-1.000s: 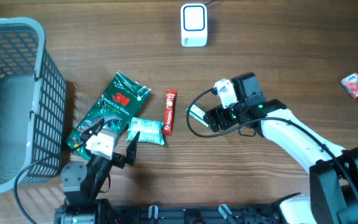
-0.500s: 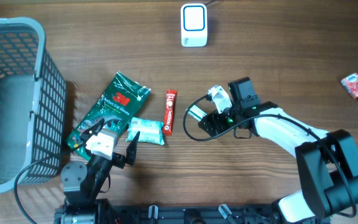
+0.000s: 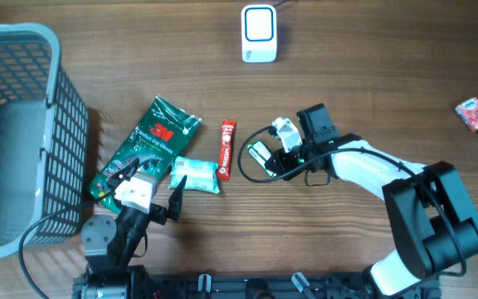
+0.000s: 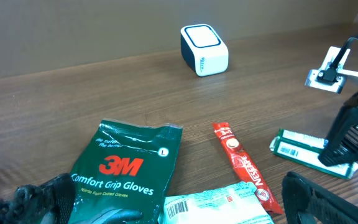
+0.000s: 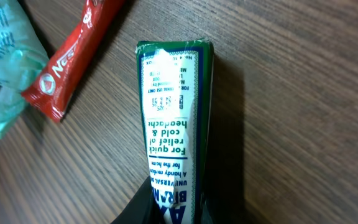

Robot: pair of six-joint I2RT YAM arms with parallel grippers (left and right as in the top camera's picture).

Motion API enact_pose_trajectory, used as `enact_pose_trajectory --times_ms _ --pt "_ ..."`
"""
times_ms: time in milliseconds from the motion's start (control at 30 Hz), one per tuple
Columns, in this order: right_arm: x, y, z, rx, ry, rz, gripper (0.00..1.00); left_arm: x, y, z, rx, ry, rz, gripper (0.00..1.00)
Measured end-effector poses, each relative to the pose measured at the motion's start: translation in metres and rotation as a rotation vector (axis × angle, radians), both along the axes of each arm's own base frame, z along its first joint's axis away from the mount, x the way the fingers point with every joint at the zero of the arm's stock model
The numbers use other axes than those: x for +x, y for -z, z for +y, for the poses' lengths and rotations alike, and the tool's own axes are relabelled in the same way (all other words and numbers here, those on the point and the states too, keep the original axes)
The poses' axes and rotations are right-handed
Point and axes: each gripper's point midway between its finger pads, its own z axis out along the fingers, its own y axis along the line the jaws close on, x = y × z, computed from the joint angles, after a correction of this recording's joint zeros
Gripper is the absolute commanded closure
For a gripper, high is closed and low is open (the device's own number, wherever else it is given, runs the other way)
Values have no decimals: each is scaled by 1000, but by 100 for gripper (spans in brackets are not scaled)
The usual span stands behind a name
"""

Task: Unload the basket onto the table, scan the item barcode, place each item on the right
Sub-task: 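Reach the right gripper to the green Axe Brand box and grasp it, then lift the Axe box and hold it up to the scanner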

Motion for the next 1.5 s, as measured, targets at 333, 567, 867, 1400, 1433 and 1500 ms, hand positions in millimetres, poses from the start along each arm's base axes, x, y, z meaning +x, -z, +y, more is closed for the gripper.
enact_pose_trajectory --times_ms 333,567,867,1400,1433,1500 --pt "-34 -84 42 440 -22 410 79 0 0 0 0 0 0 0" --pt "-54 -127 52 666 -98 572 87 0 0 0 0 0 0 0" --pt "-58 -139 53 729 -123 608 81 0 0 0 0 0 0 0" --pt "74 -105 18 68 81 -80 94 0 0 0 0 0 0 0" --pt "84 -103 13 11 107 -131 94 0 0 0 0 0 0 0" --pt "101 -101 4 -84 148 -227 95 0 0 0 0 0 0 0"
